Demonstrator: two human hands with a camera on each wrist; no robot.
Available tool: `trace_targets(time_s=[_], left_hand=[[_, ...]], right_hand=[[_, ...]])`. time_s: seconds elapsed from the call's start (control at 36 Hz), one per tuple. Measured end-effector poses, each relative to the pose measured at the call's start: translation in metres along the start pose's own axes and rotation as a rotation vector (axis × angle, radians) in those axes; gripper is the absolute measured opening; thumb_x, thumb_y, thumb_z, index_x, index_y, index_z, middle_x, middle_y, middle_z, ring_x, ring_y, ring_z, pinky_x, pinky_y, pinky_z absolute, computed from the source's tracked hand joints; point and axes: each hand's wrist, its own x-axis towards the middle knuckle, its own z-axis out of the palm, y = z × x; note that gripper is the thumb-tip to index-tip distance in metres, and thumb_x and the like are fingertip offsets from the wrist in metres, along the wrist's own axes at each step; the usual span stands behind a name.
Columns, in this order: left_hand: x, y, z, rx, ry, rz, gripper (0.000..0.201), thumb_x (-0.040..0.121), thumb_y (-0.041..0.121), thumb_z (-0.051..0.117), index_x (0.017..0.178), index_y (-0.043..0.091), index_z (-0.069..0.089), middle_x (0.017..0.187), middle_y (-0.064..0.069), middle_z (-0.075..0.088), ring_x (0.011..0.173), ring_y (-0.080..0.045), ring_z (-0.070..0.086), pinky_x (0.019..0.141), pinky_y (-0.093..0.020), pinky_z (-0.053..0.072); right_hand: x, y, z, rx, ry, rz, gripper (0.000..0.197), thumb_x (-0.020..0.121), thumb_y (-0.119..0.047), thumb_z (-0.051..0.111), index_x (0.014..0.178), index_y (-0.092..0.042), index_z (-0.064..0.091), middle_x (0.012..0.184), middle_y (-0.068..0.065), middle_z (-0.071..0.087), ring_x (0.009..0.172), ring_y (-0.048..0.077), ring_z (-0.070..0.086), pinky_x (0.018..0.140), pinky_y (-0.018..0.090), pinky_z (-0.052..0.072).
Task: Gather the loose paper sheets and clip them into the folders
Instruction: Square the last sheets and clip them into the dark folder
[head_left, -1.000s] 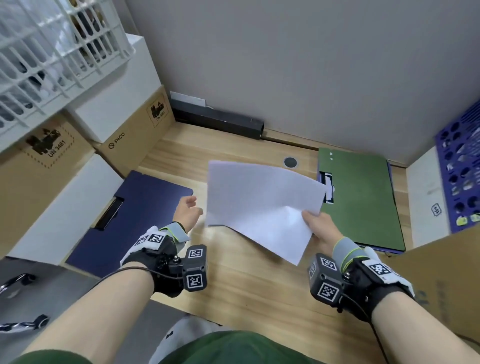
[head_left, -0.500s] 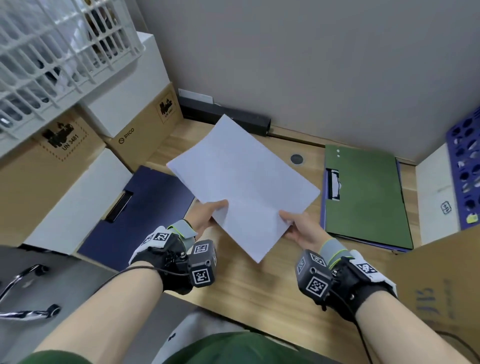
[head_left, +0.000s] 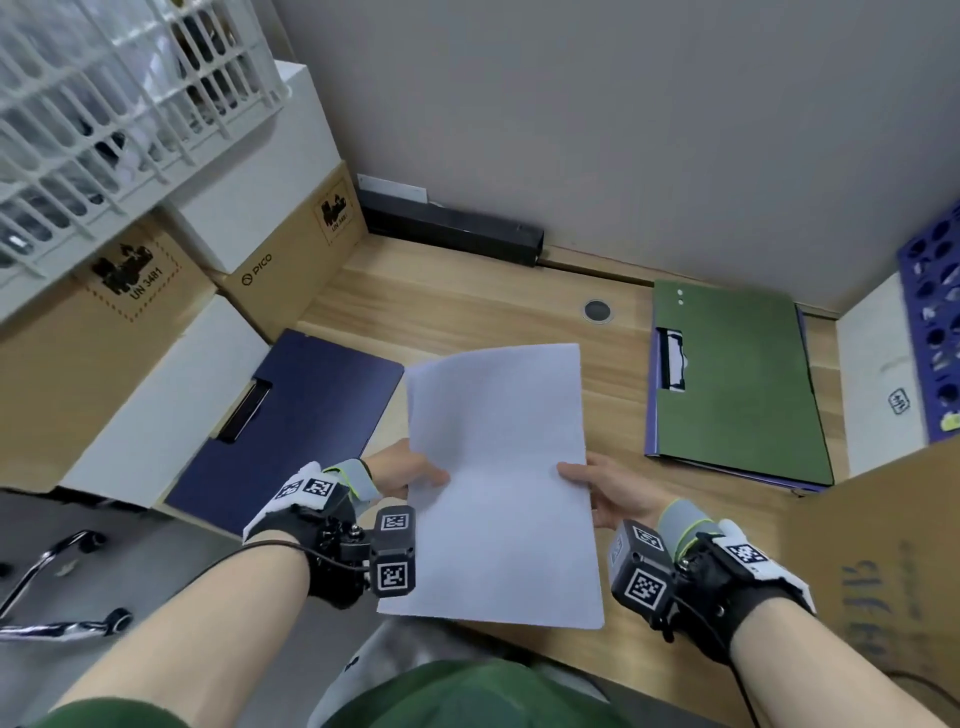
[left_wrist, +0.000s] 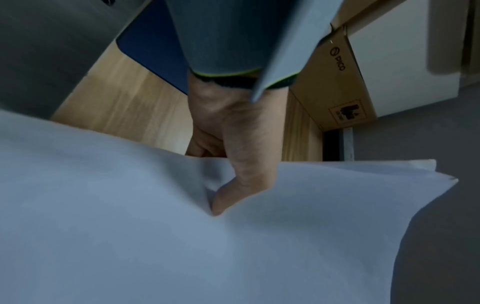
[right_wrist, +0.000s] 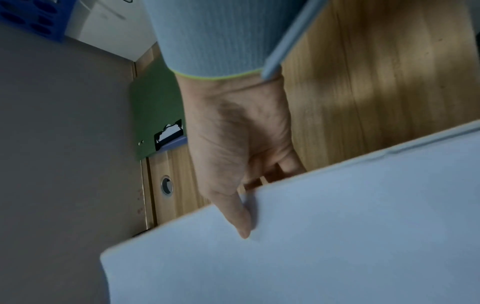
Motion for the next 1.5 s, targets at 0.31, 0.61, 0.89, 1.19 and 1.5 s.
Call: trace_targets(time_s=[0.31, 0.61, 0.89, 1.19, 1.5], left_hand=[[0.016, 0.002, -0.017, -0.195, 0.112, 0.042, 0.03, 0.078, 0.01, 0.052, 0.107, 0.005, 0.061, 0.094, -0.009, 0.062, 0.076, -0.023, 0.057, 0.059, -0.024, 0.042], [0.037, -0.027, -0.069, -0.226, 0.095, 0.012, 0.042, 0.083, -0.006, 0.03, 0.111, 0.008, 0.058, 0.105, -0.01, 0.065, 0.087, -0.025, 0.058, 0.072, -0.029, 0.049], [0.043, -0.058, -0.171, -0.256, 0.285, -0.002, 0.026, 0.096, 0.006, 0.044, 0.119, 0.006, 0.057, 0.115, -0.009, 0.06, 0.107, -0.022, 0.053, 0.079, -0.024, 0.041], [0.049, -0.104, -0.247, -0.054, 0.466, -0.09, 0.041, 0.094, 0.007, 0.045, 0.135, 0.008, 0.047, 0.136, -0.012, 0.051, 0.106, -0.024, 0.051, 0.085, -0.024, 0.036], [0.048, -0.081, -0.221, -0.406, 0.268, -0.159, 0.037, 0.102, 0.016, 0.032, 0.137, 0.011, 0.044, 0.134, -0.011, 0.054, 0.126, -0.025, 0.047, 0.102, -0.034, 0.038]], right_hand=[[0.014, 0.001, 0.02, 0.116, 0.063, 0.079, 0.023, 0.097, -0.004, 0.041, 0.113, -0.01, 0.058, 0.101, 0.011, 0.069, 0.07, 0.02, 0.073, 0.053, 0.031, 0.057], [0.048, -0.027, 0.077, 0.031, 0.126, 0.133, 0.022, 0.095, 0.003, 0.033, 0.104, 0.001, 0.053, 0.06, 0.008, 0.069, 0.048, 0.017, 0.067, 0.04, 0.022, 0.049], [0.09, -0.047, 0.145, -0.145, 0.316, 0.168, 0.022, 0.094, 0.007, 0.032, 0.08, -0.004, 0.045, 0.041, 0.004, 0.051, 0.03, 0.013, 0.049, 0.028, 0.012, 0.032], [0.14, -0.042, 0.194, -0.186, 0.357, 0.244, 0.018, 0.091, 0.011, 0.034, 0.084, 0.002, 0.047, 0.066, 0.012, 0.053, 0.033, 0.015, 0.057, 0.031, 0.015, 0.039], [0.144, -0.044, 0.186, -0.017, 0.373, 0.233, 0.033, 0.098, -0.008, 0.04, 0.127, 0.003, 0.051, 0.093, 0.014, 0.065, 0.076, 0.025, 0.062, 0.045, 0.025, 0.051]])
